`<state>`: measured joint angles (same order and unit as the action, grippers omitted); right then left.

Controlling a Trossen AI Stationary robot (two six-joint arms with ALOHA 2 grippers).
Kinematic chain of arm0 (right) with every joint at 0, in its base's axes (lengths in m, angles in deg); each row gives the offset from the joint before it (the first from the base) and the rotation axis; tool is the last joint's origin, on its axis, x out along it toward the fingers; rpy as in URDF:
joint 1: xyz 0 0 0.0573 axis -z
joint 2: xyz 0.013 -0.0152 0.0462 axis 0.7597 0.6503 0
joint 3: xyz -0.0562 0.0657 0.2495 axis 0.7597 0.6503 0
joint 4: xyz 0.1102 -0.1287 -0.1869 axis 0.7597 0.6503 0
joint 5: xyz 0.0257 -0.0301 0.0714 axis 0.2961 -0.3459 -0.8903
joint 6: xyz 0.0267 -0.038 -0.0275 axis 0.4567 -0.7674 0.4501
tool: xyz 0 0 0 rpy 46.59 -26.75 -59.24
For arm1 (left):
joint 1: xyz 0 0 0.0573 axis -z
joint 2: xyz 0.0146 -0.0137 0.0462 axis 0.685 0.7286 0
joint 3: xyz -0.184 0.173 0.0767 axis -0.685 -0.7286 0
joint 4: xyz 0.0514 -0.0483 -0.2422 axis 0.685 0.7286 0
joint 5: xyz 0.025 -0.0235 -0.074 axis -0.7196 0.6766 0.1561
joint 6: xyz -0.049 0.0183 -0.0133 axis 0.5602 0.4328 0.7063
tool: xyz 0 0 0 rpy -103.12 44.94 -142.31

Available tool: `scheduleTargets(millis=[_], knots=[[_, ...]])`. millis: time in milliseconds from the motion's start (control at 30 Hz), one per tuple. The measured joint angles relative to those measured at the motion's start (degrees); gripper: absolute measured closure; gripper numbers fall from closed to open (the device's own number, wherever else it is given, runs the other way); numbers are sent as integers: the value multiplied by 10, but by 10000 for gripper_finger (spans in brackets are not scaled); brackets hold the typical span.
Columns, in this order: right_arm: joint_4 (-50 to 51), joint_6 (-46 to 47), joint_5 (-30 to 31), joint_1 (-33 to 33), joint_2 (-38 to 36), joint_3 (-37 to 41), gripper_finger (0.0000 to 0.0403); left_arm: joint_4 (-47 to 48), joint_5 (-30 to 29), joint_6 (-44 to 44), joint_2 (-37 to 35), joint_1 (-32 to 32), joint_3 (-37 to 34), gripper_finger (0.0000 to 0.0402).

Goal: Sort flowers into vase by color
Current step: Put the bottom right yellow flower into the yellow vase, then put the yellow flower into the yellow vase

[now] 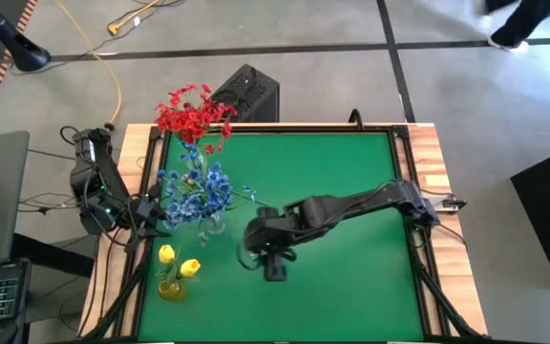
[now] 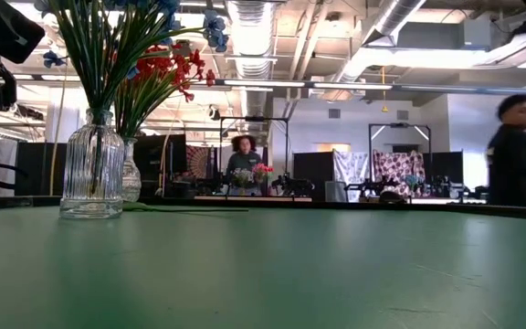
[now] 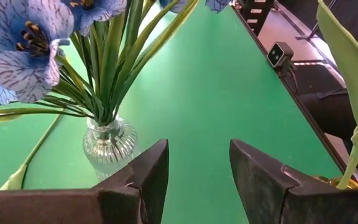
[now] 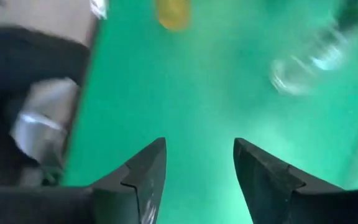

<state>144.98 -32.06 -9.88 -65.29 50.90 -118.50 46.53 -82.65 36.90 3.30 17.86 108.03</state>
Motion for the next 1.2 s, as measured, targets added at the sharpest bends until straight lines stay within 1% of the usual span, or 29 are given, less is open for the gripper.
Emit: scheduleTargets(millis=[67,133,200,233,333,433,533,600,700,800,933,1067,1133,1200], knots=[[47,0,40,-5,-16,12,195,0,0,0,0,0,0,244],[83,5,98,-11,-34,42,201,0,0,0,0,0,0,244],[83,18,154,-15,-56,93,207,0,0,0,0,0,0,244],[78,28,168,-17,-67,124,210,0,0,1,0,0,0,244],[33,61,167,-9,-112,245,217,0,0,1,0,0,0,244],[-90,88,146,9,-173,393,222,0,0,1,0,0,0,244],[-262,93,132,33,-233,531,223,0,0,1,0,0,0,244],[-373,90,133,52,-262,607,223,0,0,2,0,0,0,244],[-528,87,133,88,-276,687,223,0,-4,3,0,0,0,244],[-620,85,132,121,-258,723,223,0,-7,5,0,0,0,244],[-666,85,125,154,-211,723,223,0,-8,5,0,0,0,244],[-729,87,84,181,-163,722,223,0,-10,7,0,0,0,244],[-732,95,72,190,-142,709,223,0,-10,7,0,0,0,244],[-724,103,72,196,-117,693,223,0,-11,8,0,0,0,244]])
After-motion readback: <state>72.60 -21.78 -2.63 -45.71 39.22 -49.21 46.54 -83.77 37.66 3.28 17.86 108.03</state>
